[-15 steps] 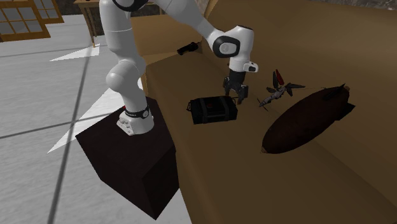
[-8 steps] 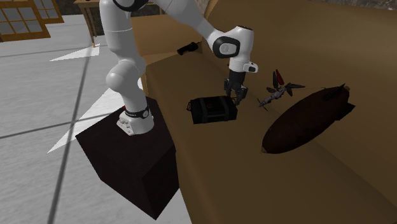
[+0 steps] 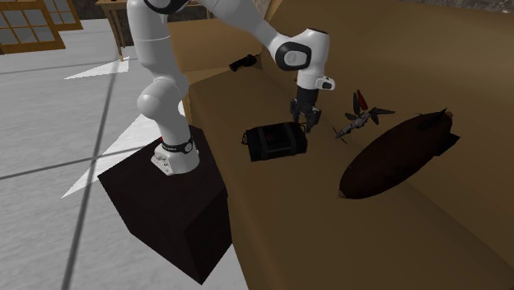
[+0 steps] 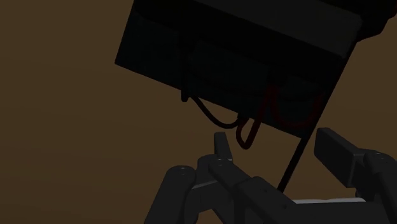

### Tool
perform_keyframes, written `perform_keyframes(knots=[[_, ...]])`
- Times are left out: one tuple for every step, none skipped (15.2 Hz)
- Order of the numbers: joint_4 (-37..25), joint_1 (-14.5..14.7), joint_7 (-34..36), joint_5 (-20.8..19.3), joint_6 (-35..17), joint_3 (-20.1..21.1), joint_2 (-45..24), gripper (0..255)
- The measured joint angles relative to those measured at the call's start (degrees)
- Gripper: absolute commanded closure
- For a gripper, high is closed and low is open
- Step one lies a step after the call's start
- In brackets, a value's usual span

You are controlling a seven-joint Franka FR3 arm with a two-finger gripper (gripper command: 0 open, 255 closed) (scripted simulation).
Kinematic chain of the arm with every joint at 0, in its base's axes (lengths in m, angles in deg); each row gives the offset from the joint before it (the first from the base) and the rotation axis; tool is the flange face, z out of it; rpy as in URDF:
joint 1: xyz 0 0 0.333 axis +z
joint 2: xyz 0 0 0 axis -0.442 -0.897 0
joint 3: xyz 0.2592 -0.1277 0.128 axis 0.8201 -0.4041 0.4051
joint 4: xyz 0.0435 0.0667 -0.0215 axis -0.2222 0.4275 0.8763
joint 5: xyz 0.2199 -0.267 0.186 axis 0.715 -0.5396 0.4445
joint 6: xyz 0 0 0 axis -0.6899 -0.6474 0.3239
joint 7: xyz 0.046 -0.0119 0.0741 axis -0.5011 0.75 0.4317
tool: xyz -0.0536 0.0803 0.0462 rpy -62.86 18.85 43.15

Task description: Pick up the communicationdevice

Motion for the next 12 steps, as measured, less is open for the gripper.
perform_keyframes(knots=[[-0.3, 0.0, -0.2, 0.1, 0.7, 0.0, 0.4, 255], [-0.6, 0.1, -0.1, 0.3, 1.4, 0.1, 0.8, 255], [-0.9, 0.1, -0.3, 0.4, 2.1, 0.1, 1.3, 255], [-1.3, 0.1, -0.5, 0.6, 3.0, 0.0, 1.8, 255], [-1.8, 0.0, -0.7, 0.6, 3.7, 0.0, 2.0, 255], [-2.4, 0.0, -0.9, 0.7, 4.6, 0.0, 2.2, 255], [-2.5, 0.0, -0.9, 0.8, 5.1, 0.0, 2.6, 255], [-2.8, 0.0, -1.1, 1.0, 5.8, 0.0, 3.1, 255], [-3.2, 0.0, -1.2, 1.1, 6.5, 0.0, 3.4, 255], [-3.9, 0.1, -1.2, 1.2, 7.5, 0.0, 3.7, 255], [-4.6, 0.1, -1.3, 1.2, 8.3, 0.0, 3.9, 255], [-4.6, 0.1, -1.4, 1.3, 8.7, 0.0, 4.2, 255]])
